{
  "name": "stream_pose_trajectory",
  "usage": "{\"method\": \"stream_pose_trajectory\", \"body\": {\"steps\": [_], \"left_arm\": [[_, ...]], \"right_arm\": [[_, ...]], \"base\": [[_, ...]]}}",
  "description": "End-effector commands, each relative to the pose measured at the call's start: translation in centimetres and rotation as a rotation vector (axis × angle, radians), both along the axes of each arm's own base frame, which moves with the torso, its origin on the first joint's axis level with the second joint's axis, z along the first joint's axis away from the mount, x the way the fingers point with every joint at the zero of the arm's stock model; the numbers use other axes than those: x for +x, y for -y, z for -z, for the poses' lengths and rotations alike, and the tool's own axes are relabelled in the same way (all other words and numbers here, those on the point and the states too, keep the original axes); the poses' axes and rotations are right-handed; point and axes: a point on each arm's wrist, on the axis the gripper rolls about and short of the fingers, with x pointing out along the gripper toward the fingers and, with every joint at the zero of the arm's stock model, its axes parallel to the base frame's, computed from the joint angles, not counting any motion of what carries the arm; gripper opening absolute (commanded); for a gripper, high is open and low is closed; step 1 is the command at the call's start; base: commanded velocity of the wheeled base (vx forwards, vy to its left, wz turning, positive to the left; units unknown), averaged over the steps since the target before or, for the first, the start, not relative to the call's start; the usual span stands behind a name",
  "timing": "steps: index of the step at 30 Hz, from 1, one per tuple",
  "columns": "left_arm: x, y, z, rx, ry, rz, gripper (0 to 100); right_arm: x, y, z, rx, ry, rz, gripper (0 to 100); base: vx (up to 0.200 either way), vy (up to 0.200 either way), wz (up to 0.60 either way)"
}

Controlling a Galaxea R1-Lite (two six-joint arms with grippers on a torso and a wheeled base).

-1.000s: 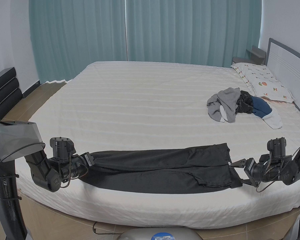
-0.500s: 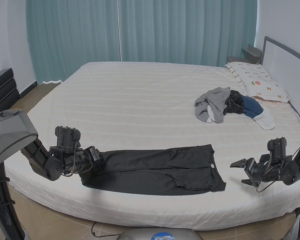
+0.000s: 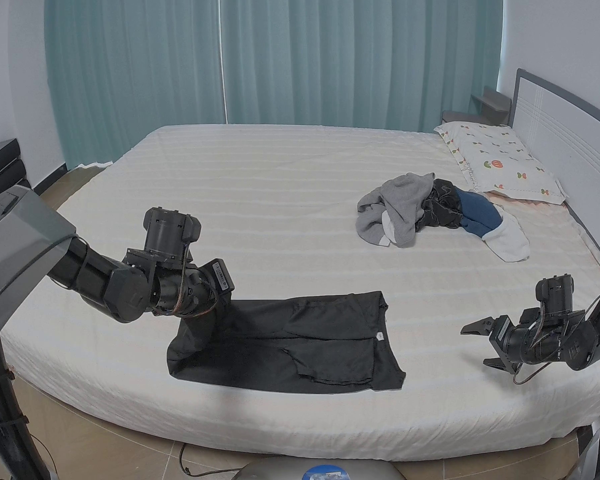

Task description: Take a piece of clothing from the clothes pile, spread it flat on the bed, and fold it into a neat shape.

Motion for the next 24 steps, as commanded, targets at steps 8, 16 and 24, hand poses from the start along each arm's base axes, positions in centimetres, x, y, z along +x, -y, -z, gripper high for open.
{"method": "stream_pose_trajectory", "body": {"steps": [8, 16, 24], "left_arm": [[1.0, 5.7, 0.0, 0.031, -0.028, 0.093, 0], [2.3, 7.8, 3.0, 0.096, -0.062, 0.072, 0], [1.8, 9.6, 2.7, 0.047, -0.063, 0.079, 0]], "right_arm": [[0.0, -0.1, 0.1, -0.001, -0.004, -0.003, 100], [0.0, 0.0, 0.1, -0.002, -0.003, -0.002, 100], [0.0, 0.0, 0.1, -0.004, -0.004, -0.002, 100]], "base": [[0.000, -0.175, 0.00], [0.000, 0.000, 0.00], [0.000, 0.000, 0.00]]}}
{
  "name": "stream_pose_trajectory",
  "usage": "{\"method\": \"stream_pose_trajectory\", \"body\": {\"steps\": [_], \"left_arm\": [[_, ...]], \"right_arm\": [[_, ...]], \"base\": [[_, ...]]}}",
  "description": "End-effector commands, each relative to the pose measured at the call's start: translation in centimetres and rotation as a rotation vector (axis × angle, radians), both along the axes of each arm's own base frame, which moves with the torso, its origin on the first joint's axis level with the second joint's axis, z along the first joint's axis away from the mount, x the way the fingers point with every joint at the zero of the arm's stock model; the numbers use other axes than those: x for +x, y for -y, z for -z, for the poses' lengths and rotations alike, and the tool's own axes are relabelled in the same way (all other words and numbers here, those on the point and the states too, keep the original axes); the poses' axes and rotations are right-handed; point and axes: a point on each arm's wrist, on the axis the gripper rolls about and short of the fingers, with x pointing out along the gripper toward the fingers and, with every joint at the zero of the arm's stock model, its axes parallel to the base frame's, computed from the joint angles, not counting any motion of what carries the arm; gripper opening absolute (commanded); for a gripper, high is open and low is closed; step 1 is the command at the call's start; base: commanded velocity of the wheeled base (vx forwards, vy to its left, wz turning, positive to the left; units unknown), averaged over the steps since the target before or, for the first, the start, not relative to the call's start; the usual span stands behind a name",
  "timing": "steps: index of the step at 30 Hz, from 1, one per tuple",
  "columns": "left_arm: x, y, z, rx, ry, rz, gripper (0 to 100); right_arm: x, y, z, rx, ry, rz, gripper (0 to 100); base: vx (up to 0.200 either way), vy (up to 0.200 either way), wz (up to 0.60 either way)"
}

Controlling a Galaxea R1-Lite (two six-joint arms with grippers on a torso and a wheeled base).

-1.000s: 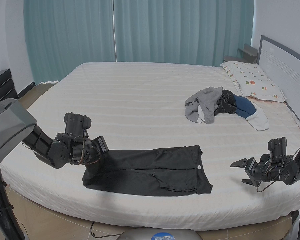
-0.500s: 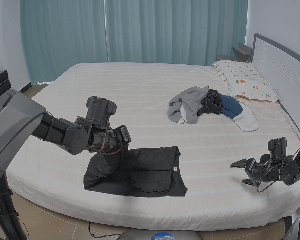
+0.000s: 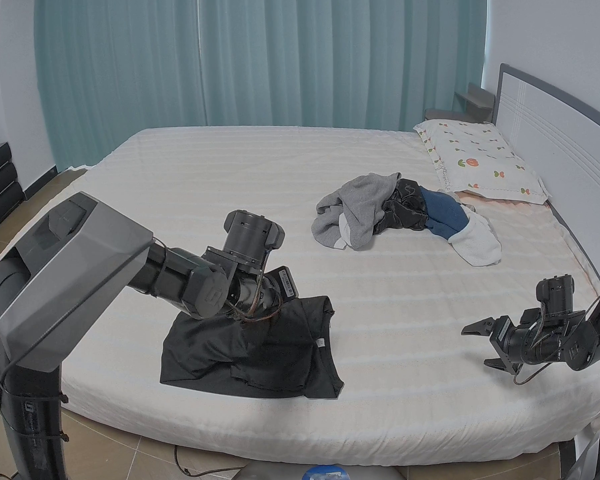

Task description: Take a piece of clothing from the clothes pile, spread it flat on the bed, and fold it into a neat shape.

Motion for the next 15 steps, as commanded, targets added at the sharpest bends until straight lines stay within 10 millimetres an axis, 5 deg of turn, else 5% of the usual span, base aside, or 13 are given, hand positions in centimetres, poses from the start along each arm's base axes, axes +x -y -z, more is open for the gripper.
{"method": "stream_pose_trajectory", "body": {"steps": [1, 2, 3, 15], "left_arm": [[-0.1, 1.0, 0.6, 0.000, -0.007, 0.020, 0], [-0.1, 1.2, 0.9, 0.003, -0.012, 0.024, 0], [-0.2, 1.3, 0.9, 0.003, -0.012, 0.028, 100], [-1.3, 2.5, 0.8, -0.011, -0.027, 0.055, 100]], "right_arm": [[0.0, 0.0, 0.1, 0.000, -0.002, 0.000, 100], [0.0, 0.0, 0.1, 0.000, -0.003, 0.000, 100], [0.0, 0.0, 0.1, 0.000, -0.002, 0.000, 100], [0.0, 0.0, 0.1, 0.000, -0.003, 0.000, 100]], "base": [[0.000, 0.000, 0.00], [0.000, 0.000, 0.00], [0.000, 0.000, 0.00], [0.000, 0.000, 0.00]]}}
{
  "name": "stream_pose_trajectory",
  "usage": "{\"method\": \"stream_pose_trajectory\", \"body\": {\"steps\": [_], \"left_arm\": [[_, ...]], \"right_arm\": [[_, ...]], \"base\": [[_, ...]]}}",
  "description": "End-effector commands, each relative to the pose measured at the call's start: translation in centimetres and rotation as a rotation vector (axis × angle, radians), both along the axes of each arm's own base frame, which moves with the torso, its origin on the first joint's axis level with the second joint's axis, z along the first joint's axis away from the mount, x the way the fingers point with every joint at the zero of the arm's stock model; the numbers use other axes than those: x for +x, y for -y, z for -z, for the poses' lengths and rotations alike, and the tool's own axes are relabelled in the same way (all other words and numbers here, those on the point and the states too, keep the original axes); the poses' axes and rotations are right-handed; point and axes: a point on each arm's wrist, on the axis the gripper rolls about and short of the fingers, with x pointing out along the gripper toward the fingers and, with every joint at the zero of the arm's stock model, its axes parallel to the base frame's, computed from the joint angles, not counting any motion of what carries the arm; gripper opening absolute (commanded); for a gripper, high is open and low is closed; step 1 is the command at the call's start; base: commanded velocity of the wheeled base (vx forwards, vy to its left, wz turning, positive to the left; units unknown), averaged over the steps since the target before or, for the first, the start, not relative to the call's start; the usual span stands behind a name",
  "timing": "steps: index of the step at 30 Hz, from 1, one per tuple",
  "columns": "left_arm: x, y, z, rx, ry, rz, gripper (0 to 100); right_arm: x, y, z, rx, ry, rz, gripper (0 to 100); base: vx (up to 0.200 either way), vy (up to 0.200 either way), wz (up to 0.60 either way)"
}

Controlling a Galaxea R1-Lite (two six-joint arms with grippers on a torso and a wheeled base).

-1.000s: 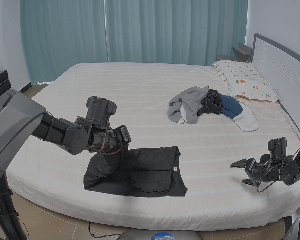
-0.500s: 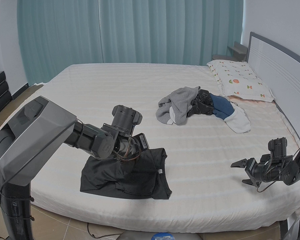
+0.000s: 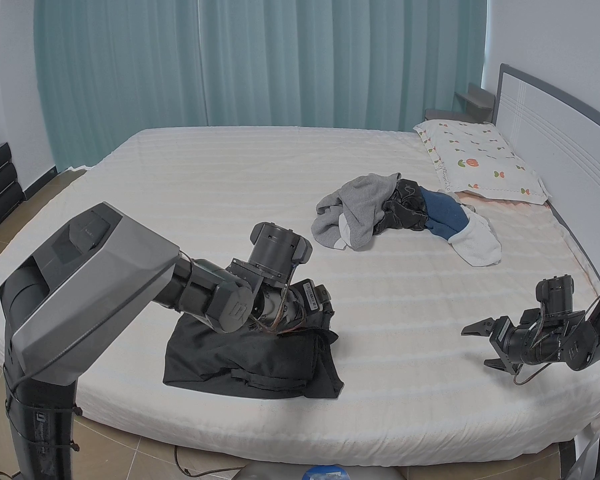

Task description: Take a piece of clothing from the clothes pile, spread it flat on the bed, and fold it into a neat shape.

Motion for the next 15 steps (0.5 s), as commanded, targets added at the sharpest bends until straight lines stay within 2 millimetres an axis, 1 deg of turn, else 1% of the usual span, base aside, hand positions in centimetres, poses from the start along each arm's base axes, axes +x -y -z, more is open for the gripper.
{"method": "stream_pose_trajectory", "body": {"steps": [1, 4, 6, 7, 10, 11, 12, 13, 15], "left_arm": [[-0.4, -0.2, -0.7, -0.016, 0.001, -0.013, 100], [-1.0, -1.2, -1.4, -0.054, -0.019, -0.059, 100], [-1.1, -1.4, -1.5, -0.061, -0.023, -0.065, 100], [-1.9, -2.6, -1.5, -0.080, -0.061, -0.080, 100], [-2.6, -4.1, -1.7, -0.100, -0.093, -0.087, 100], [-3.0, -5.0, -1.6, -0.112, -0.109, -0.099, 100], [-3.1, -5.1, -1.7, -0.117, -0.110, -0.100, 100], [-3.5, -6.1, -1.6, -0.136, -0.124, -0.114, 100], [-4.1, -7.2, -1.1, -0.157, -0.143, -0.123, 100]], "right_arm": [[0.0, 0.0, 0.0, 0.001, -0.001, 0.000, 100], [0.0, 0.0, 0.1, 0.000, -0.002, -0.001, 100], [0.0, 0.0, 0.1, 0.000, -0.002, -0.001, 100], [-0.1, 0.0, 0.1, -0.001, -0.005, -0.002, 100], [-0.1, 0.0, 0.1, -0.001, -0.003, -0.002, 100], [-0.1, 0.0, 0.0, -0.002, -0.001, -0.003, 100], [-0.1, 0.0, 0.0, -0.002, -0.001, -0.003, 100], [-0.1, -0.1, 0.0, -0.001, -0.001, -0.006, 100], [-0.1, -0.1, 0.0, -0.002, -0.001, -0.005, 100]], "base": [[0.000, 0.000, 0.00], [0.000, 0.000, 0.00], [0.000, 0.000, 0.00], [0.000, 0.000, 0.00], [-0.200, 0.000, 0.00], [-0.200, 0.000, 0.00], [-0.200, 0.000, 0.00], [-0.200, 0.000, 0.00], [0.000, 0.000, 0.00]]}}
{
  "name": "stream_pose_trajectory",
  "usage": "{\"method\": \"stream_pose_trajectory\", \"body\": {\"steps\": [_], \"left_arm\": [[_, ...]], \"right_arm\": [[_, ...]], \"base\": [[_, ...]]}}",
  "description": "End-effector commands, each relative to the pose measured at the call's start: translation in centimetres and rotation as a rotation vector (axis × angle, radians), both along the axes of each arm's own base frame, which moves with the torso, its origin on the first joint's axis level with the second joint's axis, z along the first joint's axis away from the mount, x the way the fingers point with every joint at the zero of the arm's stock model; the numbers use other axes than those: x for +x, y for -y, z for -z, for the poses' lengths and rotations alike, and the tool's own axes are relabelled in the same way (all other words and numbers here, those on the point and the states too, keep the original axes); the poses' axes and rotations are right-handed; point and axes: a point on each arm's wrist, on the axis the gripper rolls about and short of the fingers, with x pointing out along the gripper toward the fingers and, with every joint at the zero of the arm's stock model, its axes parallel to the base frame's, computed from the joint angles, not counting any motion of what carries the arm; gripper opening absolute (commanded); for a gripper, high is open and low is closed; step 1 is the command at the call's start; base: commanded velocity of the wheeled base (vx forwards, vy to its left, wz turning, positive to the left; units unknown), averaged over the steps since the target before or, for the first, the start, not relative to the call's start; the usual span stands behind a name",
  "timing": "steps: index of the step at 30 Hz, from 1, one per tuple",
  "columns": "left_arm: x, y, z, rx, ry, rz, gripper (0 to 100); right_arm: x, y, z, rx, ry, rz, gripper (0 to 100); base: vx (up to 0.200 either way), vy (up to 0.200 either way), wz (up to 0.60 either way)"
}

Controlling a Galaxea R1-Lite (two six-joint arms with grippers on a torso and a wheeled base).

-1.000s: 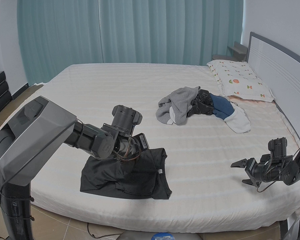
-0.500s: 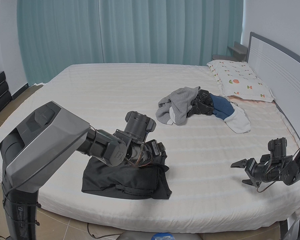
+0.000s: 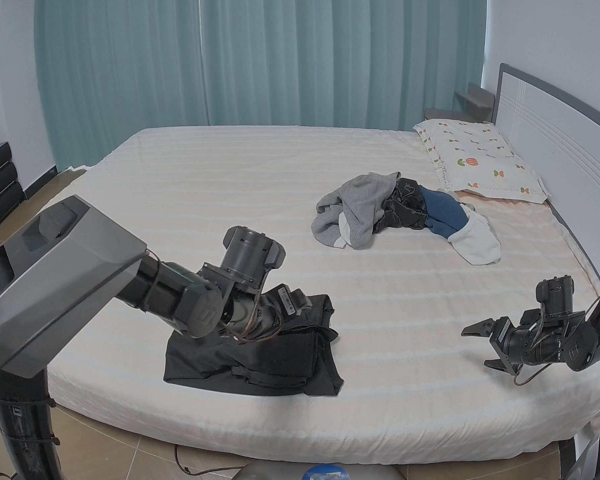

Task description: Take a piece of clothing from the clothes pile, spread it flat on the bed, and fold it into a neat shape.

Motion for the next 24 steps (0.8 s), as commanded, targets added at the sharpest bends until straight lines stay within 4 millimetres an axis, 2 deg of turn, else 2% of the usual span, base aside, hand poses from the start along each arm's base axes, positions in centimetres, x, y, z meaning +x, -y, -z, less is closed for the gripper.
{"method": "stream_pose_trajectory", "body": {"steps": [1, 4, 8, 13, 18, 24], "left_arm": [[-1.9, -3.9, -0.6, -0.066, -0.032, -0.048, 100], [-2.1, -5.2, 0.3, -0.076, -0.038, -0.089, 100], [-1.4, -6.3, 0.6, -0.151, -0.048, -0.183, 100], [-1.3, -7.7, 0.9, -0.229, -0.075, -0.213, 100], [-1.4, -10.3, 0.0, -0.335, -0.102, -0.206, 100], [-1.4, -11.6, 0.3, -0.367, -0.131, -0.213, 100]], "right_arm": [[0.0, -0.1, 0.0, 0.001, -0.001, -0.004, 100], [0.0, -0.1, 0.0, 0.001, -0.001, -0.007, 100], [0.0, -0.2, 0.0, 0.000, 0.002, -0.009, 100], [0.0, -0.3, 0.0, 0.000, 0.003, -0.011, 100], [0.2, -0.1, 0.1, 0.002, -0.002, -0.005, 100], [0.0, -0.4, 0.3, 0.002, -0.009, -0.017, 100]], "base": [[0.000, 0.000, 0.00], [0.000, 0.000, 0.00], [0.000, 0.000, 0.00], [0.000, 0.000, 0.00], [0.000, 0.200, 0.00], [0.000, 0.200, 0.00]]}}
